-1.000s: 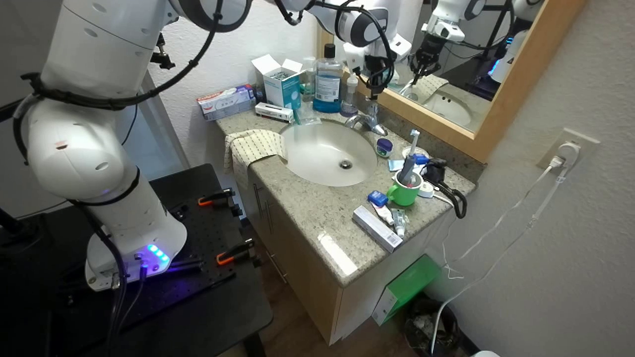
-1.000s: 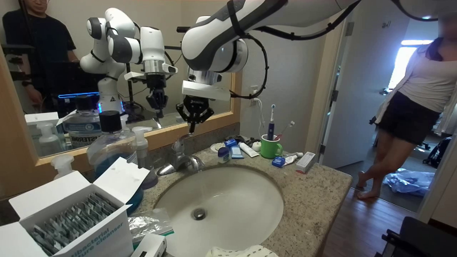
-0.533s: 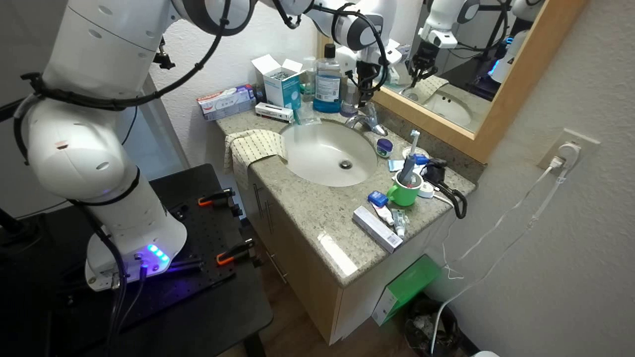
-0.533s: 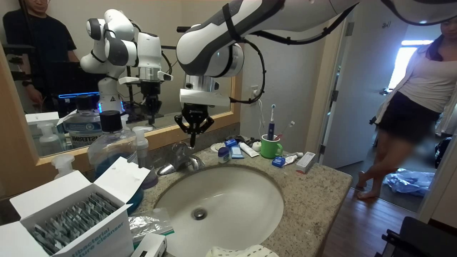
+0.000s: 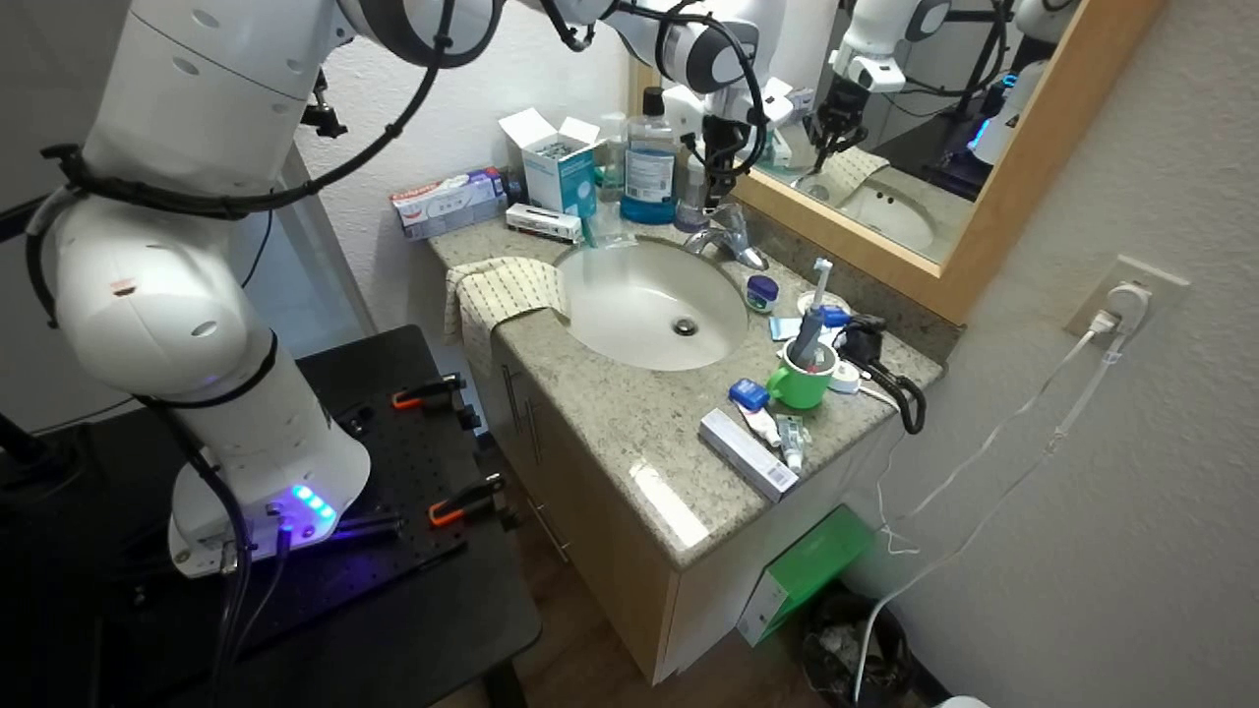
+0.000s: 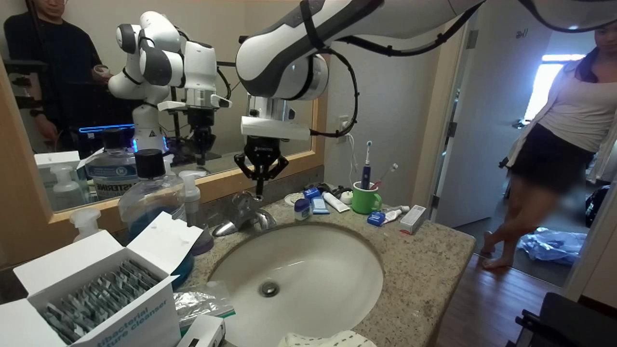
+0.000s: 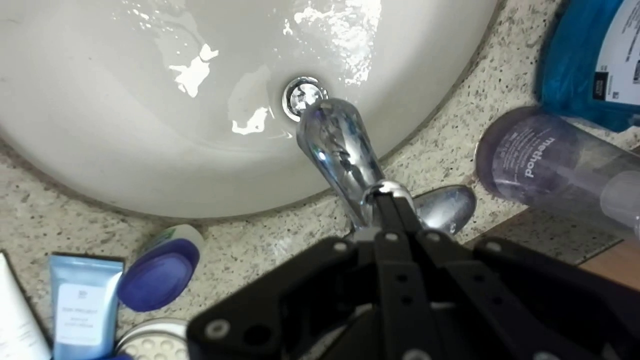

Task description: Close the tap

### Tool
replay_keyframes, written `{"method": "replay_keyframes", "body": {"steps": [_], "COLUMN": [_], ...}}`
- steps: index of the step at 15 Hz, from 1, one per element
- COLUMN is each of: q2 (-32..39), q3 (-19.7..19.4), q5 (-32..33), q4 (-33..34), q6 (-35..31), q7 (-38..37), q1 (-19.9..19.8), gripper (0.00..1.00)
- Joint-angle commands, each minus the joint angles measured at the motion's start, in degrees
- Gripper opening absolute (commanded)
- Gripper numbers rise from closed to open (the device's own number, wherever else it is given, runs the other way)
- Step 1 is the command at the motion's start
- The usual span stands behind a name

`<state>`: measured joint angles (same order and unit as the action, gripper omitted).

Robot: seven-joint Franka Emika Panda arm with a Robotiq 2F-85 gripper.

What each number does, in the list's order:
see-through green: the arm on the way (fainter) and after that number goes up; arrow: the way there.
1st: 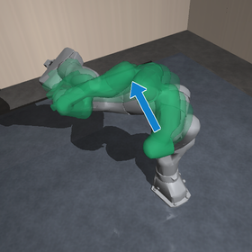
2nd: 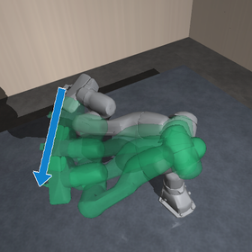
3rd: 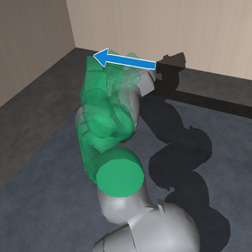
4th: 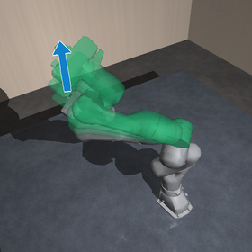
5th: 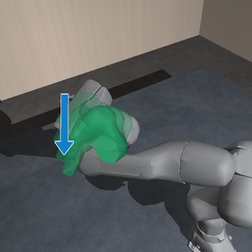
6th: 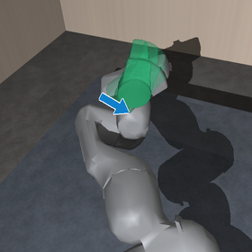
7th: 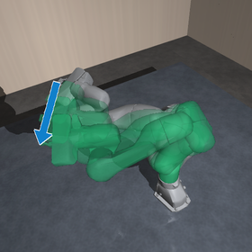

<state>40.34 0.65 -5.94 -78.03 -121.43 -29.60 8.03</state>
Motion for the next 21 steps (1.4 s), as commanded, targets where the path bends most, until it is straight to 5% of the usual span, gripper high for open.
{"method": "replay_keyframes", "body": {"steps": [1,11,21], "q2": [-6.3,-19.4,-28.3], "q3": [0.1,0.2,2.4], "q5": [-0.5,4.5,16.5], "q4": [-5.2,-18.2,-31.3], "q6": [3.4,7.5,3.0], "q7": [0.5,1.8,15.6], "q1": [1.0,3.8,3.6], "gripper": [0.00,0.00,0.00]}}
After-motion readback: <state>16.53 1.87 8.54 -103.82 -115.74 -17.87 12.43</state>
